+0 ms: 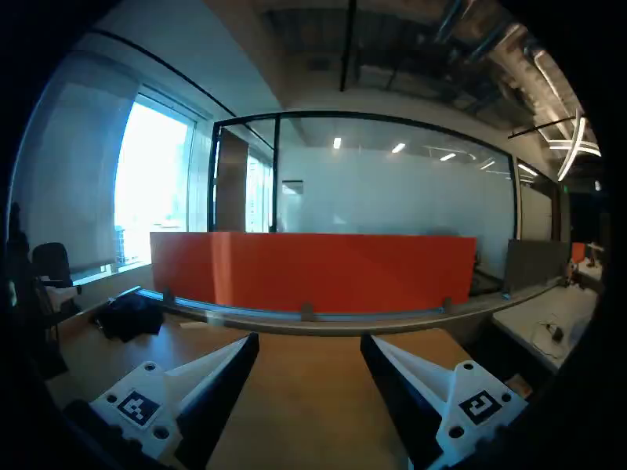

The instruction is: Fold towel

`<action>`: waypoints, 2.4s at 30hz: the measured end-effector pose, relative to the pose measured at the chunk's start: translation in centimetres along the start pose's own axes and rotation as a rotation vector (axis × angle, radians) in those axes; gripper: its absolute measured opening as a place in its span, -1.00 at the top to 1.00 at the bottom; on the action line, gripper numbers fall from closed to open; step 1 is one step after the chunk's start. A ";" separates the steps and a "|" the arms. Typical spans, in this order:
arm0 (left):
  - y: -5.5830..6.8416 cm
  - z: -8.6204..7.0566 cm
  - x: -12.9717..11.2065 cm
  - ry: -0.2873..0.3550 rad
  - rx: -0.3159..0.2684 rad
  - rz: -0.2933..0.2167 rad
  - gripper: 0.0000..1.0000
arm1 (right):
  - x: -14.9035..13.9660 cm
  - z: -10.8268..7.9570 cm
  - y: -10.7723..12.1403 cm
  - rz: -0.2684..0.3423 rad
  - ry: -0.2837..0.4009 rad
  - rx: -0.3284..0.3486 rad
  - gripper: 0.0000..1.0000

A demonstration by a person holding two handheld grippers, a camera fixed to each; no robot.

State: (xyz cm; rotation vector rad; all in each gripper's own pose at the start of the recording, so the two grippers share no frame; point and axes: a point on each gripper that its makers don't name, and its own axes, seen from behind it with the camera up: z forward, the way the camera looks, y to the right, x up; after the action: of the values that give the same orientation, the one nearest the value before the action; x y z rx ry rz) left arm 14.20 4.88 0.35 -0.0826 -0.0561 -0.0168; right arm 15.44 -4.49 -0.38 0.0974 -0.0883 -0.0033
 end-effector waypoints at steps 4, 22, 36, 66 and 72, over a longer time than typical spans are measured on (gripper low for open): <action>0.0 0.0 -0.3 0.005 -0.001 -0.004 -0.97 | 0.1 0.2 -0.6 -0.007 -0.002 0.005 -1.00; -1.1 0.5 -5.1 0.049 0.010 0.058 -0.96 | -0.9 -0.1 -2.9 -0.056 -0.037 0.029 -1.00; -4.0 0.5 -12.1 0.075 0.039 0.064 -0.96 | -3.6 1.3 -3.1 0.049 -0.022 -0.009 -1.00; -5.1 0.6 -18.0 0.106 0.076 0.052 -0.96 | -7.6 2.1 -4.2 0.050 -0.027 -0.018 -1.00; -5.3 0.6 -18.4 0.092 0.079 0.052 -0.96 | -8.2 2.1 -3.9 0.058 -0.033 -0.017 -1.00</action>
State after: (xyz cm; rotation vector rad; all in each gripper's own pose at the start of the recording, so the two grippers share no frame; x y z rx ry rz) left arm -4.29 -0.09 0.36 -0.0040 0.0371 0.0338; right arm 7.13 -8.52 0.56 0.0774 -0.1240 0.0517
